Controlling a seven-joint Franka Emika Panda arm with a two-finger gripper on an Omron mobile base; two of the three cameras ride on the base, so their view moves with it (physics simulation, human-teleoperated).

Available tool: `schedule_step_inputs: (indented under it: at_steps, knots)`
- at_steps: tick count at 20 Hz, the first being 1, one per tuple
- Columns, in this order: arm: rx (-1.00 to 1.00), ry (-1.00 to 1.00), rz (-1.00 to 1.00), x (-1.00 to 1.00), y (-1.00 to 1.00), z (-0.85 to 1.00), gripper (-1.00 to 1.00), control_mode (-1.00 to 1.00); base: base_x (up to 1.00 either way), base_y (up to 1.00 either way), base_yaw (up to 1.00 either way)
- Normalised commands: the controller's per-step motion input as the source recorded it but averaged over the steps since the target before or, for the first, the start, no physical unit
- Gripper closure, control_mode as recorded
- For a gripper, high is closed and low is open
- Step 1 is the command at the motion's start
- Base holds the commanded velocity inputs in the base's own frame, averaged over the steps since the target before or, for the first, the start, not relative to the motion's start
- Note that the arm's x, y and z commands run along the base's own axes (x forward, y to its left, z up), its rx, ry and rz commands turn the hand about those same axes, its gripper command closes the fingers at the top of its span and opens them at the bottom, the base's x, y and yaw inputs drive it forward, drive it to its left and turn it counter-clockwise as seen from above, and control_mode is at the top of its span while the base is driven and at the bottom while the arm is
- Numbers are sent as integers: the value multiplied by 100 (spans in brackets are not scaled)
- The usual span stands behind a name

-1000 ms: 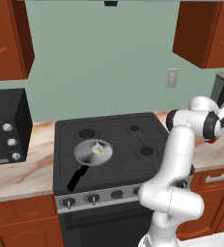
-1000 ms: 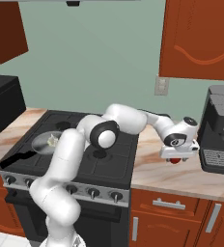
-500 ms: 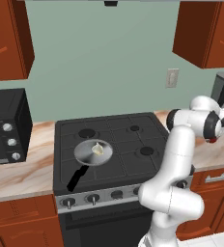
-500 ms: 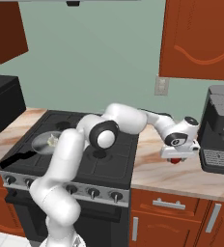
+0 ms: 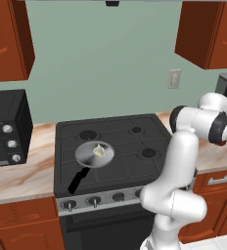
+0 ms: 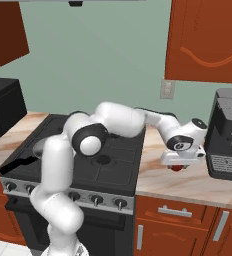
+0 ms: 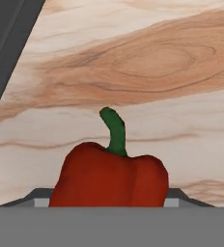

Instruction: Put the bell pepper and garlic in the pan. Then turn on the front left burner and set the heat to medium.

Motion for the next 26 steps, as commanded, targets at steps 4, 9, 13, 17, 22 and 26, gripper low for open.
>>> schedule_step_inputs:
  at_steps: [4,9,13,17,22,26]
  knots:
    - [0,0,3,-76,63,56,100,-100,0,0,0]
    - [0,-1,3,-66,73,33,100,-100,0,0,0]
    - [0,-3,4,-47,91,3,100,-100,0,0,0]
    - [0,-1,4,-19,100,1,100,-100,0,0,0]
    - [0,-3,0,0,100,25,100,-100,0,0,0]
    - [0,-4,-1,2,100,43,100,-100,0,0,0]
